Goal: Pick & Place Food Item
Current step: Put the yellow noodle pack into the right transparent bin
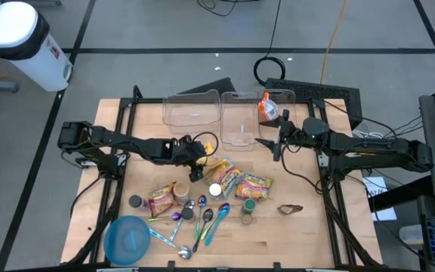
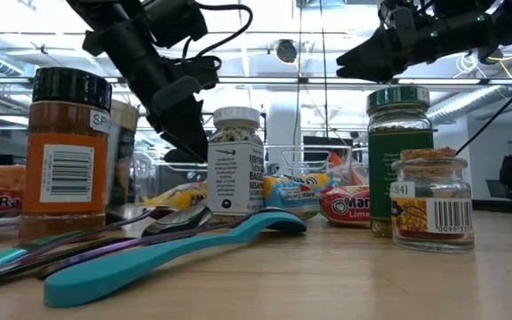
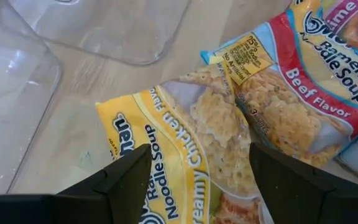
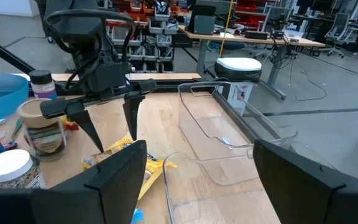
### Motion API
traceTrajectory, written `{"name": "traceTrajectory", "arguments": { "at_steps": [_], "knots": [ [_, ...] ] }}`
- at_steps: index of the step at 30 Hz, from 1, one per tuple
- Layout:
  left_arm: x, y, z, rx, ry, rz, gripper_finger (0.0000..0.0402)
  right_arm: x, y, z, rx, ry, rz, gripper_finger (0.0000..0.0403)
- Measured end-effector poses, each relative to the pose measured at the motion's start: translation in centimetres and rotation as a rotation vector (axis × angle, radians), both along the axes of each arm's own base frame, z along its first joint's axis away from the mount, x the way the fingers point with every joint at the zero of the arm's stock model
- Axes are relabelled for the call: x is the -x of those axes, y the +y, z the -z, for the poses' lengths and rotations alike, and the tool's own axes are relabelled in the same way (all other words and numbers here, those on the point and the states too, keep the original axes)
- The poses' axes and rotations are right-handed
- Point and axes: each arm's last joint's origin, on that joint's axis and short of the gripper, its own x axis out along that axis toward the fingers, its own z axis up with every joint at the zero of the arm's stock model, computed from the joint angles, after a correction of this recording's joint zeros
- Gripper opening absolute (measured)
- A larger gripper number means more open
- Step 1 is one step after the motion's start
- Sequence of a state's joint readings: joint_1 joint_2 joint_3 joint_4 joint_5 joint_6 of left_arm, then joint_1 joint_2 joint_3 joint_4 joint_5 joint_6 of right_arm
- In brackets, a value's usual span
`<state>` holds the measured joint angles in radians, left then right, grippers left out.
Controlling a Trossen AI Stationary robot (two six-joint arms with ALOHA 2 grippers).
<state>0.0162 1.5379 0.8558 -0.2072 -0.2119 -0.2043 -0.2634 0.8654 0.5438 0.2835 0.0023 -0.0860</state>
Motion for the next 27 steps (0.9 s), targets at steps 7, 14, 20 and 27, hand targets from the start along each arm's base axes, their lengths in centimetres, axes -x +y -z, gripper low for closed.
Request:
{"name": "traceTrajectory", "arguments": {
  "at_steps": [7, 14, 20, 27],
  "knots": [
    [-0.1, -0.6, 0.3, 0.063, 0.01, 0.05, 0.0278, 0.0, 0.0, 0.0, 0.0, -0.001, 0.0, 0.0283],
    [-0.3, -0.5, 1.2, 0.038, 0.042, 0.011, 0.0278, 0.0, 0.0, 0.0, 0.001, -0.002, 0.0, 0.0283],
    [-0.1, -0.2, 1.6, 0.055, 0.081, -0.024, 0.0278, 0.0, 0.0, 0.0, 0.001, -0.002, 0.0, 0.0283],
    [-0.1, -0.2, 2.5, 0.066, 0.127, -0.038, 0.0278, 0.0, 0.0, 0.0, 0.001, -0.003, 0.0, 0.0283]
  ]
}}
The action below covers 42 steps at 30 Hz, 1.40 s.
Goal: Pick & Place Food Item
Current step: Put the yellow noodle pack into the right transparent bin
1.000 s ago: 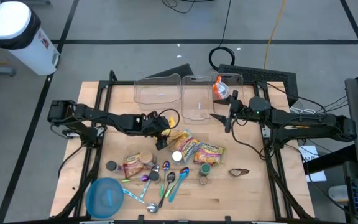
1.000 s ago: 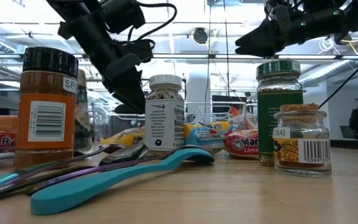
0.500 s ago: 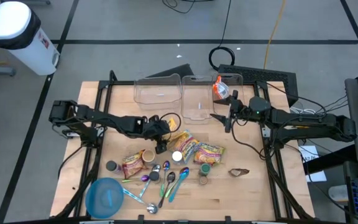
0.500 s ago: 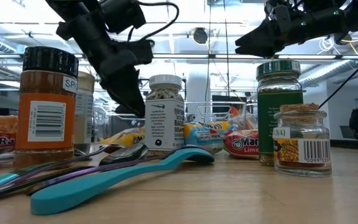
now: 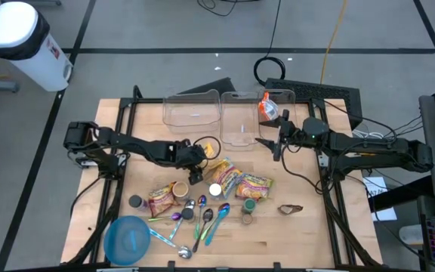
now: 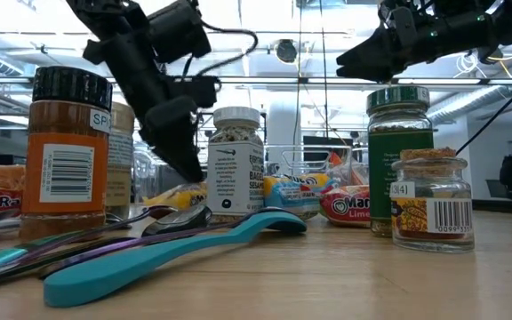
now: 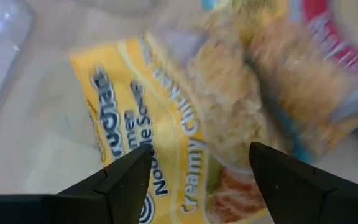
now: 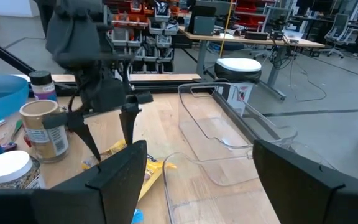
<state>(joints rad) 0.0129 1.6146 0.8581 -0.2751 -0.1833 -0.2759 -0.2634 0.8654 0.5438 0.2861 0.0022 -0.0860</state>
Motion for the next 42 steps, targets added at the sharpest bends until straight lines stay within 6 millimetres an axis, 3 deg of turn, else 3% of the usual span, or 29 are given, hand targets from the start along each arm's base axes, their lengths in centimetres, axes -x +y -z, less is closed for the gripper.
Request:
{"name": "traceTrajectory", "arguments": {
  "at_steps": [10, 21, 27, 42],
  "knots": [
    [-0.1, 0.0, 0.7, 0.002, 0.033, 0.01, 0.0264, 0.0, 0.0, 0.0, 0.0, -0.001, 0.0, 0.0283],
    [0.0, -0.1, 0.4, 0.006, 0.025, 0.013, 0.013, 0.0, 0.0, 0.0, 0.0, 0.0, 0.0, 0.0283],
    [0.2, -0.1, -0.2, 0.0, 0.01, 0.011, 0.0089, 0.0, 0.0, 0.0, 0.0, -0.001, 0.0, 0.0283],
    [3.3, 0.3, -9.0, -0.176, -0.326, -0.029, 0.0006, 0.0, 0.0, 0.0, 0.001, -0.001, 0.0, 0.0283]
  ]
}}
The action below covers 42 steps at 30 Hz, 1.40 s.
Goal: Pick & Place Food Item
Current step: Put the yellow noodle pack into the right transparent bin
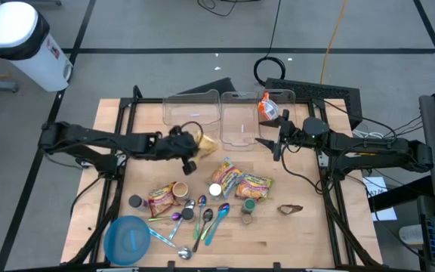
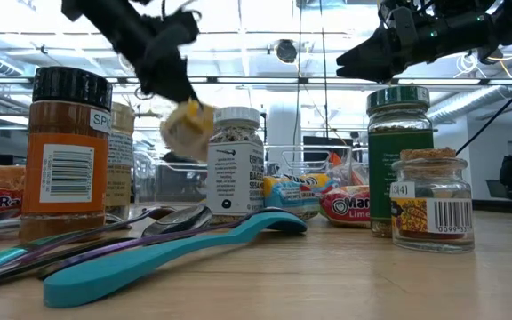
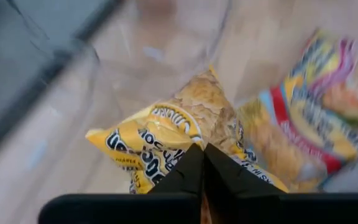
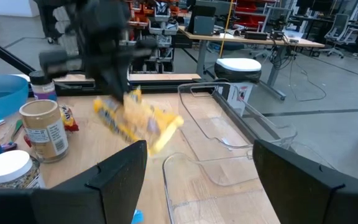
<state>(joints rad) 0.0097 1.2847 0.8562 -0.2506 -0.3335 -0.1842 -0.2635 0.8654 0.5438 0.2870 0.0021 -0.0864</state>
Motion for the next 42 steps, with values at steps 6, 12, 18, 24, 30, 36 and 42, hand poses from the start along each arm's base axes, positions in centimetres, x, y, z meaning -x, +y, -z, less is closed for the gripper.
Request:
{"name": "traceTrajectory", "arguments": {
  "at_steps": [6, 12, 18, 24, 30, 36, 42],
  "knots": [
    [0.5, 0.0, -3.1, -0.1, -0.186, 0.043, 0.0022, 0.0, 0.0, -0.1, 0.0, -0.006, 0.0, 0.0283],
    [-0.4, 0.0, -4.4, -0.195, -0.314, 0.099, 0.0007, -0.6, 0.1, 0.0, -0.046, -0.038, -0.008, 0.0283],
    [-0.9, -0.5, -4.6, -0.161, -0.377, 0.191, 0.0018, -2.9, 0.8, 1.9, 0.147, 0.071, -0.093, 0.0283],
    [-1.0, -1.6, -4.8, -0.136, -0.406, 0.271, 0.0004, -5.7, 1.6, 3.0, 0.351, 0.001, -0.155, 0.0283],
    [-1.0, -2.0, -4.8, -0.144, -0.403, 0.287, 0.0019, -7.3, 3.0, 3.5, 0.506, -0.11, -0.193, 0.0281],
    [-1.0, -2.0, -4.7, -0.143, -0.397, 0.287, 0.0006, -7.6, 4.4, 3.5, 0.602, -0.134, -0.237, 0.0246],
    [-1.0, -2.0, -4.7, -0.143, -0.397, 0.286, 0.0019, -7.6, 4.6, 3.4, 0.617, -0.144, -0.237, 0.0164]
  ]
}}
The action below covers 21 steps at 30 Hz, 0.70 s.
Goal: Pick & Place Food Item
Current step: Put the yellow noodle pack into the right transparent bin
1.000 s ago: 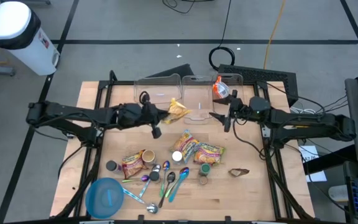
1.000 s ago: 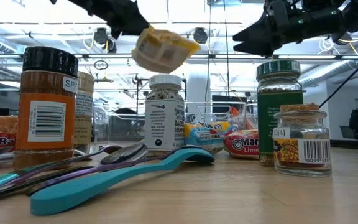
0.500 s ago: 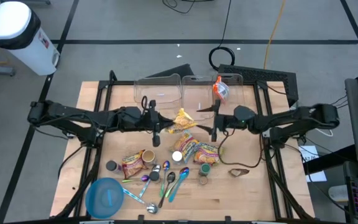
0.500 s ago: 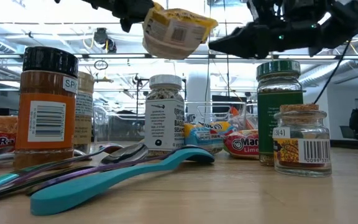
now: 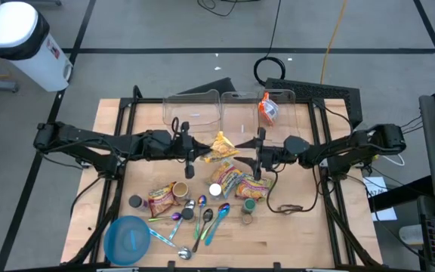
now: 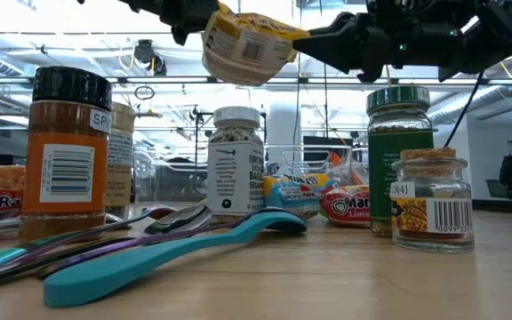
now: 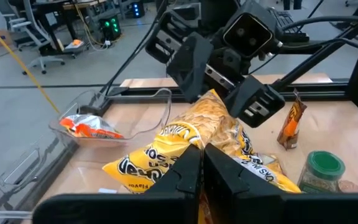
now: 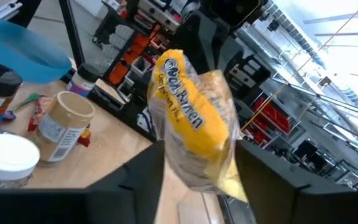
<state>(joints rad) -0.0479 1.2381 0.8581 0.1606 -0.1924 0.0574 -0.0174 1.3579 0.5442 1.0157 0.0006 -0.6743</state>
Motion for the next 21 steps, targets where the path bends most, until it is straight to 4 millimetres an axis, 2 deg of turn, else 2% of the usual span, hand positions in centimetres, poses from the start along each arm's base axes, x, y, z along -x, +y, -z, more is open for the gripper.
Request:
{"name": "traceTrajectory", "arguments": {
  "at_steps": [4, 10, 17, 21],
  "knots": [
    [0.0, 0.0, 0.0, 0.001, 0.0, 0.0, 0.0004, 0.0, 0.0, 0.0, 0.0, -0.003, 0.001, 0.0099],
    [0.0, 0.0, 0.0, 0.003, 0.0, -0.001, 0.0024, 0.0, -0.1, -0.1, 0.007, -0.006, 0.005, 0.0011],
    [-0.2, 0.1, 0.3, 0.026, 0.009, -0.047, 0.0019, 0.2, -0.3, -1.0, 0.006, 0.016, 0.12, 0.0002],
    [-0.6, 0.4, 1.0, 0.014, 0.027, -0.16, 0.0048, 0.4, -0.4, -2.6, 0.008, 0.109, 0.139, 0.0001]
  ]
}}
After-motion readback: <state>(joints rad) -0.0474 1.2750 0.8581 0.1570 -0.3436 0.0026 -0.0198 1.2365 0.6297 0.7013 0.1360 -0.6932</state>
